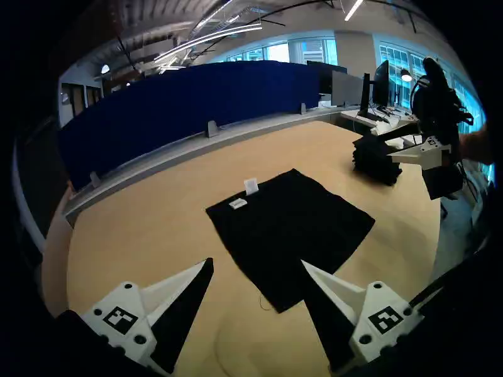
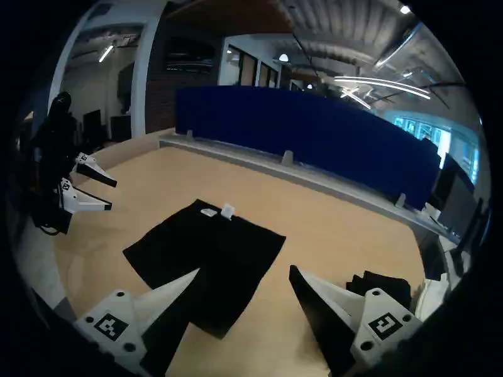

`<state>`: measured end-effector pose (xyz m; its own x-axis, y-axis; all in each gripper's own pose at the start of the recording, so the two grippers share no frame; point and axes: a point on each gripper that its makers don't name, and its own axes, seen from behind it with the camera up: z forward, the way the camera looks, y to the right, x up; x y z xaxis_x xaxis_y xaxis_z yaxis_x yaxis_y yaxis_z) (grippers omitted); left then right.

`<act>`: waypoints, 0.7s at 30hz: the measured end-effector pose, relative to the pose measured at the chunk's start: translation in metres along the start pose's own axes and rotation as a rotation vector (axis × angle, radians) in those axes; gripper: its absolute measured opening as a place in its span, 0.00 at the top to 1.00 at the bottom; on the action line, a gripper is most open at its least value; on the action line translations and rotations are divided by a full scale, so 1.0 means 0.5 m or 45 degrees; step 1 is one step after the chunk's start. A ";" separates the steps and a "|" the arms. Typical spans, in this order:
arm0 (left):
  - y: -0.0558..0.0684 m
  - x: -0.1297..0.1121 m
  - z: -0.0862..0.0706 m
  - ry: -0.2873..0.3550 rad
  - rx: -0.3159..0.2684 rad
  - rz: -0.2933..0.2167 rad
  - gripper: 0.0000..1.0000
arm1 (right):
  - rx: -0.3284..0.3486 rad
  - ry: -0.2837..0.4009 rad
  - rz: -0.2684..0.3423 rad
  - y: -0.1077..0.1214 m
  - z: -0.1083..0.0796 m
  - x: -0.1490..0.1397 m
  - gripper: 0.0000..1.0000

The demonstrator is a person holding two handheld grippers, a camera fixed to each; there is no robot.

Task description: Fold towel

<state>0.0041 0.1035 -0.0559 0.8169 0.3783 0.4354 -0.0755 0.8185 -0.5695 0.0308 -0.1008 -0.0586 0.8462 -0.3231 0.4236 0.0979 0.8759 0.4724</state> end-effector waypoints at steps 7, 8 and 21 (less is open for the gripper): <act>0.023 -0.063 0.037 -0.092 -0.043 0.028 0.07 | 0.029 -0.095 -0.007 -0.014 0.030 -0.077 0.00; 0.026 -0.071 0.041 -0.105 -0.049 0.029 0.07 | 0.036 -0.110 -0.009 -0.016 0.034 -0.089 0.00; 0.059 -0.181 0.081 -0.288 -0.090 -0.043 0.07 | 0.096 -0.256 -0.028 -0.042 0.069 -0.207 0.00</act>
<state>-0.0951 0.1109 -0.0835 0.6689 0.4450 0.5954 -0.0039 0.8031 -0.5958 -0.0768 -0.0983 -0.0855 0.7222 -0.4135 0.5544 0.0696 0.8410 0.5366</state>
